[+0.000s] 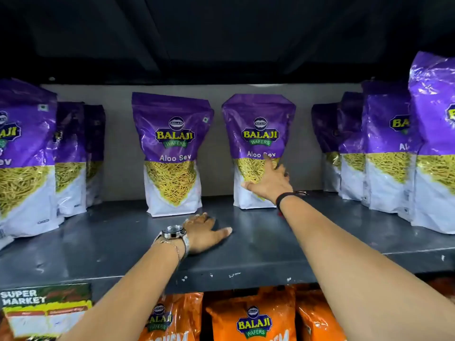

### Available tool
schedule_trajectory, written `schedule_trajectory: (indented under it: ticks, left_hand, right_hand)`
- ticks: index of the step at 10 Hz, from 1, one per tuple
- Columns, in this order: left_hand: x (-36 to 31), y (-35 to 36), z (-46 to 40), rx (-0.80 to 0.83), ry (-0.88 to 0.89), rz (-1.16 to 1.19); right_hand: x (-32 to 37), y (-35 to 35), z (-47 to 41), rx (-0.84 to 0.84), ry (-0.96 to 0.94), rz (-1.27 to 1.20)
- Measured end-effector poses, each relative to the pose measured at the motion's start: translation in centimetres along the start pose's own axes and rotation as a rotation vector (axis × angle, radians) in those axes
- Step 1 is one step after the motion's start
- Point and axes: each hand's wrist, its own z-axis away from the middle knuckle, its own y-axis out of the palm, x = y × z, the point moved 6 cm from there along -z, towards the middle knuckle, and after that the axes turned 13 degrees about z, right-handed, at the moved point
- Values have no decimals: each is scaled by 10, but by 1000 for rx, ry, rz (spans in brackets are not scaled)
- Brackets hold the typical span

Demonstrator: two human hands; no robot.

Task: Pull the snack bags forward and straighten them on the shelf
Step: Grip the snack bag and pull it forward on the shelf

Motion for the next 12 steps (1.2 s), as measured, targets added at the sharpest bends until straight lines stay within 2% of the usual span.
schedule_trajectory:
  ticks: [5, 12]
  left_hand:
    - [5, 3, -3, -2, -7, 23]
    - [-1, -1, 7, 2, -20, 27]
  right_hand:
    - [4, 14, -16, -88, 12, 67]
    - [-1, -23, 41, -105, -56, 161]
